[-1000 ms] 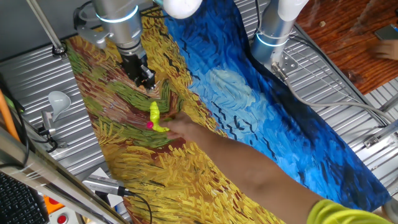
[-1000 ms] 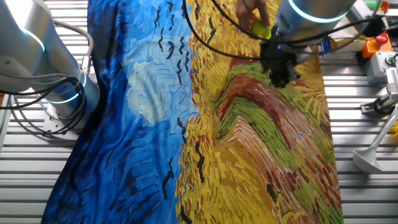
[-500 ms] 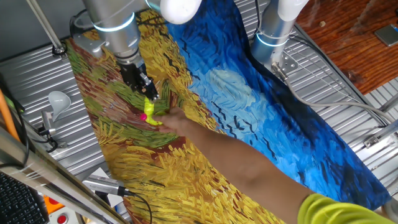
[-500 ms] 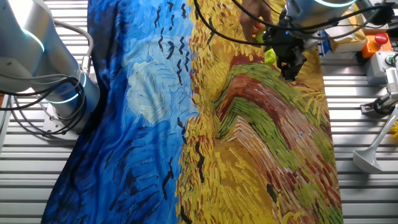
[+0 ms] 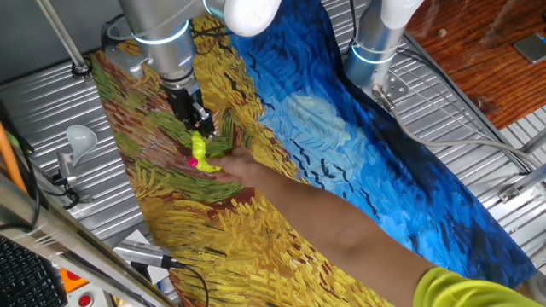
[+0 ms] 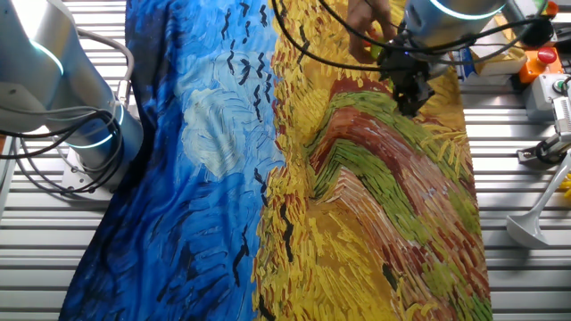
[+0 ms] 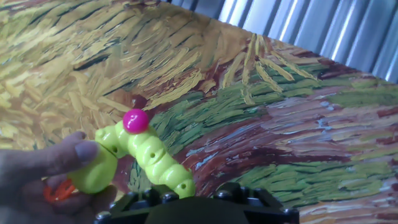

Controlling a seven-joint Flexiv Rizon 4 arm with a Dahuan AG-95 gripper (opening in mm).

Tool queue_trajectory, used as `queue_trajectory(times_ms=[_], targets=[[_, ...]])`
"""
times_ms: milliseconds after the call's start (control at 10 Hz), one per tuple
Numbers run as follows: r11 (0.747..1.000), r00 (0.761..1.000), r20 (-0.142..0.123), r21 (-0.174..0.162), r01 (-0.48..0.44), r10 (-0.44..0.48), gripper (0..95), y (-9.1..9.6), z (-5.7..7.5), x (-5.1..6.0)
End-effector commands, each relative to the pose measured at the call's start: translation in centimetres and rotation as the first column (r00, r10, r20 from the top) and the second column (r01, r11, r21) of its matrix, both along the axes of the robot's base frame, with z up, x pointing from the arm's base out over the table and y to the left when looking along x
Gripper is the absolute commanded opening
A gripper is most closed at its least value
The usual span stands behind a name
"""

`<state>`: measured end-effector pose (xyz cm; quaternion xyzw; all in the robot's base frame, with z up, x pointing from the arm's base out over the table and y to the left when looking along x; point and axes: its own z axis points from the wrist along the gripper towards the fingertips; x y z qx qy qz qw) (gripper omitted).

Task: Receive something handed over by a human

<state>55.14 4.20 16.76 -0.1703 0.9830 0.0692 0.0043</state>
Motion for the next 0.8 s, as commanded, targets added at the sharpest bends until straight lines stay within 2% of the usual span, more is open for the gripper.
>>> queue_trajectory(times_ms=[100,200,300,400,500,700,800], targets=[[0.999,0.999,-0.005,-0.008,0.052,-0.052,19.0,0.1,0.1,0.3],[0.999,0.999,0.007,-0.008,0.051,-0.051,19.0,0.2,0.2,0.5],[0.998,0.998,0.025,-0.027,-0.055,0.055,38.0,0.6,0.6,1.1],[0.987,0.99,0.024,-0.076,-0.139,0.141,38.0,0.9,0.9,1.5],[0.983,0.987,0.021,-0.102,-0.155,0.158,38.0,0.8,1.1,1.3],[0.978,0.985,0.016,-0.121,-0.167,0.17,38.0,-0.5,1.7,-0.4],[0.975,0.983,0.014,-0.127,-0.182,0.185,38.0,-0.5,1.7,-0.4]])
